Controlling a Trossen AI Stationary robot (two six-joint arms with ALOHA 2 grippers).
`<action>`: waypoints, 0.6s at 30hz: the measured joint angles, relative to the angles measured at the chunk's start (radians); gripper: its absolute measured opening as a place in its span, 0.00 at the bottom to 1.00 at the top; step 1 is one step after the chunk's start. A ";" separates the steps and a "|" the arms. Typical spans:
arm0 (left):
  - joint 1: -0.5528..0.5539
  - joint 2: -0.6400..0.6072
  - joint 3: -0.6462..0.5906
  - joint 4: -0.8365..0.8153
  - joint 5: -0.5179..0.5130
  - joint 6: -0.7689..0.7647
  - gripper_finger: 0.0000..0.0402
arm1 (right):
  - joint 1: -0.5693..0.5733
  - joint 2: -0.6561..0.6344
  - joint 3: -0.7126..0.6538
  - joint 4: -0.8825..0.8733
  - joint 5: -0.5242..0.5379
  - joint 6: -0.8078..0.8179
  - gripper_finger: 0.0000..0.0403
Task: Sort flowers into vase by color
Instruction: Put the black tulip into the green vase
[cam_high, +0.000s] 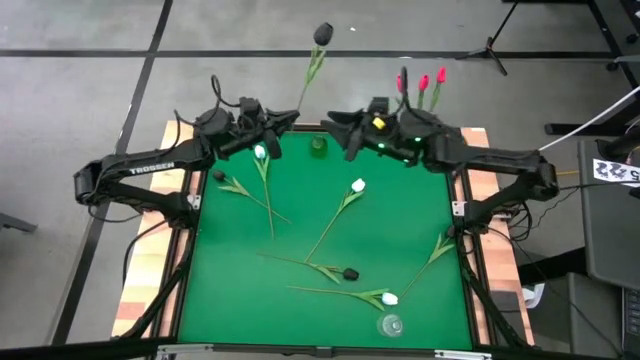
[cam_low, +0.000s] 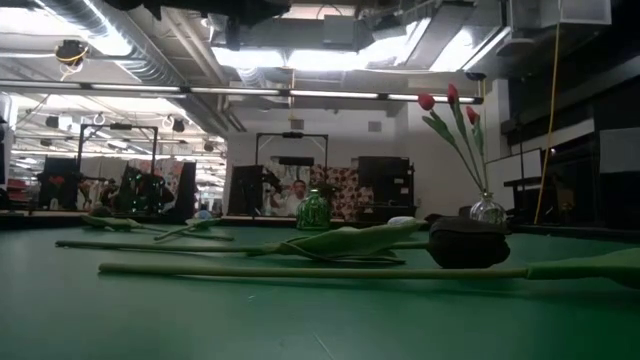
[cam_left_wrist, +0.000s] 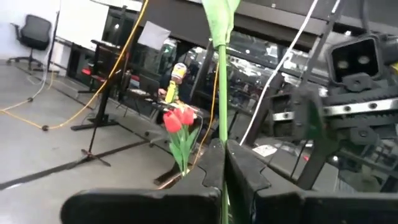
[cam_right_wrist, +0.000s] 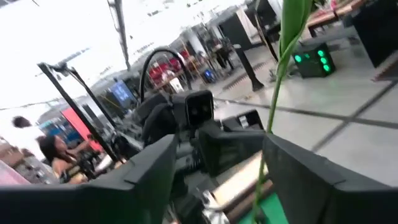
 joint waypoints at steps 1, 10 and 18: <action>-0.005 0.000 0.000 -0.005 0.000 0.002 0.00 | -0.008 0.016 0.000 0.028 -0.001 0.012 0.64; -0.054 0.001 0.000 0.036 -0.010 0.046 0.00 | -0.081 0.079 0.000 0.109 -0.055 0.076 0.68; -0.069 0.008 0.000 0.038 -0.013 0.053 0.00 | -0.081 0.118 0.000 0.138 -0.079 0.070 0.68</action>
